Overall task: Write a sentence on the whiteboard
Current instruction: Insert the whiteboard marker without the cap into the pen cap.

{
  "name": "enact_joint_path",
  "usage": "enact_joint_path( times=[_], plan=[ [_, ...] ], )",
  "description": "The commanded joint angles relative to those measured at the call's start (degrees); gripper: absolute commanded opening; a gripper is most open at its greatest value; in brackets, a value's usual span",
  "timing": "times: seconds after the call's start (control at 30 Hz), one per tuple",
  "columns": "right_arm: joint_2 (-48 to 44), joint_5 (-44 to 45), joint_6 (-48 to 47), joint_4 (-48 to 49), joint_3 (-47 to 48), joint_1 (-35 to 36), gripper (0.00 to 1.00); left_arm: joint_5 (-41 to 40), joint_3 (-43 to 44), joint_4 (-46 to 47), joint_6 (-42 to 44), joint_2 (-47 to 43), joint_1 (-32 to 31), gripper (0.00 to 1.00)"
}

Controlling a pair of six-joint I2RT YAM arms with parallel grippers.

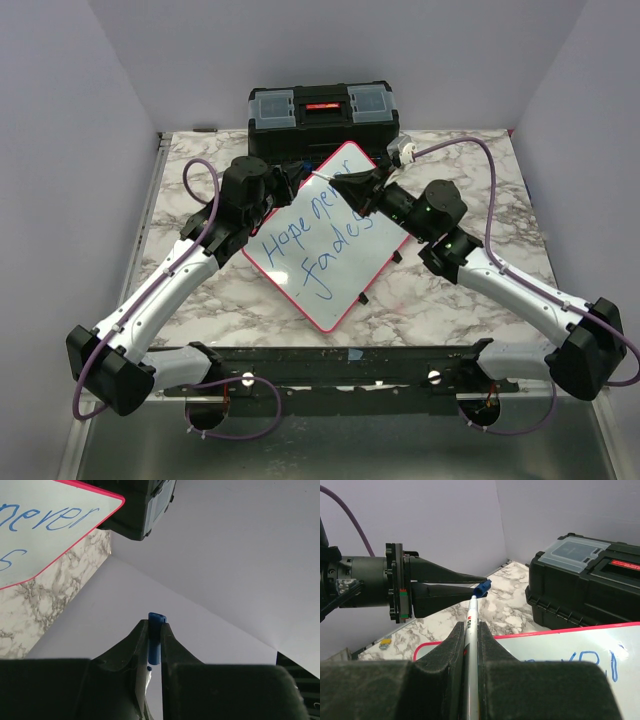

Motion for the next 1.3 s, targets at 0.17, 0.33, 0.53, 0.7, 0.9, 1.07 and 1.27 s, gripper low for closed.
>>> enact_joint_path(
  times=[0.17,0.33,0.53,0.7,0.9,1.07,1.27],
  plan=[
    [0.6,1.8,-0.5,2.0,1.5,0.4,0.01,2.6,0.0,1.6,-3.5,0.4,-0.3,0.00],
    [0.8,2.1,-0.5,1.9,1.6,0.4,0.01,3.4,0.2,1.9,-3.1,0.7,-0.3,0.00],
    [1.3,2.4,-0.4,1.6,1.7,0.4,0.01,4.6,0.3,1.6,-3.1,1.1,-0.3,0.00],
    [0.8,3.0,-0.6,1.5,1.6,0.4,0.01,3.3,-0.1,1.3,-3.0,0.3,-0.3,0.00],
    [-0.3,2.7,-0.4,2.4,1.0,0.4,0.01,2.8,-0.5,1.4,-3.1,0.0,-0.4,0.00],
    [-1.0,3.3,-0.3,3.0,0.3,0.5,0.01,3.1,-0.7,1.4,-3.5,0.2,-0.4,0.00],
    [-2.3,5.2,-0.5,4.4,-1.3,0.4,0.01,2.7,-1.2,2.0,-3.7,-0.3,-0.4,0.00]
  ],
)
